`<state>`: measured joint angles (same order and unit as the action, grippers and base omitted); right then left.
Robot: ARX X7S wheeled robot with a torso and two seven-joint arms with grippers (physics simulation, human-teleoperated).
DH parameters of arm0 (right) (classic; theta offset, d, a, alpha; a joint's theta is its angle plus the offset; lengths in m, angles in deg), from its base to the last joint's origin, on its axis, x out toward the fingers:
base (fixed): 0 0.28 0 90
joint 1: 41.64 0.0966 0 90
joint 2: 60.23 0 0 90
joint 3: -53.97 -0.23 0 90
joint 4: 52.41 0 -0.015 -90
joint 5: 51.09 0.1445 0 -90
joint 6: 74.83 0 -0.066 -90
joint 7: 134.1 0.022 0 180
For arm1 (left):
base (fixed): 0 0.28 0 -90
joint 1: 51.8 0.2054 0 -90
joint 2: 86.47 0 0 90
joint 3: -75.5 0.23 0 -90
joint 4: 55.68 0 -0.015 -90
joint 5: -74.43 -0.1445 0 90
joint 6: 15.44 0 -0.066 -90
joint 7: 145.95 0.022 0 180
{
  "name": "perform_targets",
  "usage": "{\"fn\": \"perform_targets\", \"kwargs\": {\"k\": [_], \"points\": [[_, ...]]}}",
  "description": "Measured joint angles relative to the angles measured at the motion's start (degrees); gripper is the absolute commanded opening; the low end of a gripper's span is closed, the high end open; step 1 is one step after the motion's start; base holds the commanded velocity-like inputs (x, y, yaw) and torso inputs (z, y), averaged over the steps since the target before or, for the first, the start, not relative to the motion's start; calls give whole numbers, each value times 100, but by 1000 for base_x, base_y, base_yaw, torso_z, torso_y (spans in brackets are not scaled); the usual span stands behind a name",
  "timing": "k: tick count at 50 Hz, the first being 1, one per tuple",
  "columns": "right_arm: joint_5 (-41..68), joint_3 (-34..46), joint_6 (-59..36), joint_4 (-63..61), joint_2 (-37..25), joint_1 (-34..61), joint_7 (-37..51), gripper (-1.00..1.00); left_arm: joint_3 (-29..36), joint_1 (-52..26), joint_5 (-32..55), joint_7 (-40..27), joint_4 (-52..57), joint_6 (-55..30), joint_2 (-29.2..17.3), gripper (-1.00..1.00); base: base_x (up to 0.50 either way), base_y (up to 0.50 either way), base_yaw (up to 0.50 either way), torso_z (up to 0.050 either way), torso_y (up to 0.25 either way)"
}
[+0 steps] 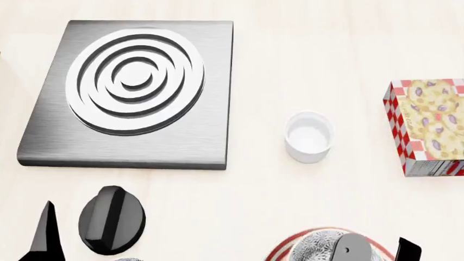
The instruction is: Pick the akita bowl on the ramekin and place it on the plate.
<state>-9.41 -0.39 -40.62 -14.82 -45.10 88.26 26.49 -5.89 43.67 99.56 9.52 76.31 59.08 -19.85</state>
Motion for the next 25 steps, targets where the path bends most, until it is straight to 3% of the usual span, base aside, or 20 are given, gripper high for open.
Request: {"fn": "perform_targets", "kwargs": {"k": [25], "points": [[-83, 149, 791, 338, -228, -857, 563, -100, 25, -10, 32, -7, -54, 56, -23, 100, 0, 0, 0, 0, 0]]}}
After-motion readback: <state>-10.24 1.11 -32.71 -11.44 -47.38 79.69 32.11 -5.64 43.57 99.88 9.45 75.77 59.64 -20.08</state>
